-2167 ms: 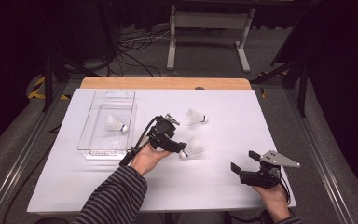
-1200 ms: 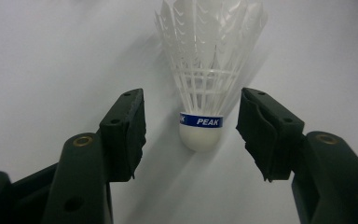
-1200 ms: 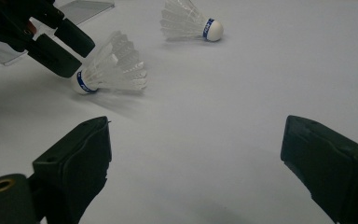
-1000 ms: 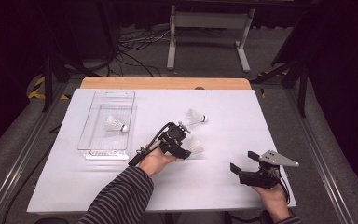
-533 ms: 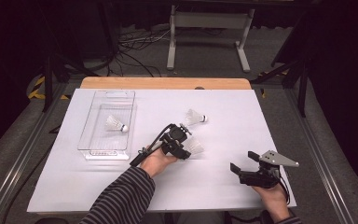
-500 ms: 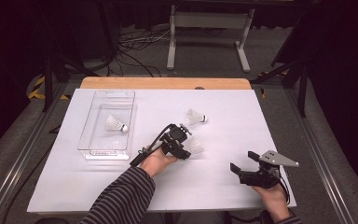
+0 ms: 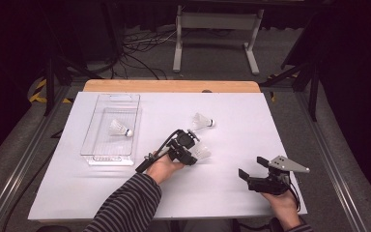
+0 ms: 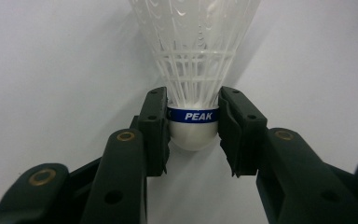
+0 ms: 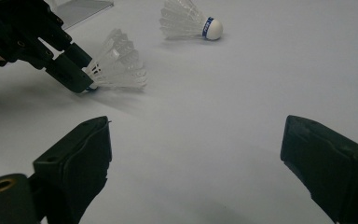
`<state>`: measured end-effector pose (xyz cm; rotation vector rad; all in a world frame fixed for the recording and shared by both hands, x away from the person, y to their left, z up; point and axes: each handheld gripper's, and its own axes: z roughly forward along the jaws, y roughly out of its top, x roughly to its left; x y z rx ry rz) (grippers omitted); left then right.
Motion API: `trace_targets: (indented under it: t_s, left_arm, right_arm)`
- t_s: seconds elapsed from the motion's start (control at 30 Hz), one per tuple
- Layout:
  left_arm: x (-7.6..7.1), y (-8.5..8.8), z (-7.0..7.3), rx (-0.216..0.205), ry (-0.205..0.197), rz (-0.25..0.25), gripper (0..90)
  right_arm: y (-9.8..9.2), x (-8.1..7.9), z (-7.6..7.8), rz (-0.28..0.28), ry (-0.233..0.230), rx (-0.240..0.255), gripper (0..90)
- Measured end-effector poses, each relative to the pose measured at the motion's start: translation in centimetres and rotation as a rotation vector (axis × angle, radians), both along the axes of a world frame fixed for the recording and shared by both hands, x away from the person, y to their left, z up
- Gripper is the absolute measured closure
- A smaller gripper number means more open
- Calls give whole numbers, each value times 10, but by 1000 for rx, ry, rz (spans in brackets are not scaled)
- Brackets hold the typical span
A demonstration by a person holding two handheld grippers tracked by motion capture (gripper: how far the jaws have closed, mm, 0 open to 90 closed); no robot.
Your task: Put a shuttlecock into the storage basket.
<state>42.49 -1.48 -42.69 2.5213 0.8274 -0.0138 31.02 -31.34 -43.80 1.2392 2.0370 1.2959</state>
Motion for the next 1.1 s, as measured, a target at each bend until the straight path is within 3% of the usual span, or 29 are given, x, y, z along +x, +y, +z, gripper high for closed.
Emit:
trace_targets:
  t_s: [0.47,1.1]
  left_arm:
    - [-1,1,2,3,0,-13,653]
    - [-6,12,17,3,1,-31,654]
  right_arm:
    - [0,0,0,1,0,3,94]
    - [-1,1,0,-4,-4,9,94]
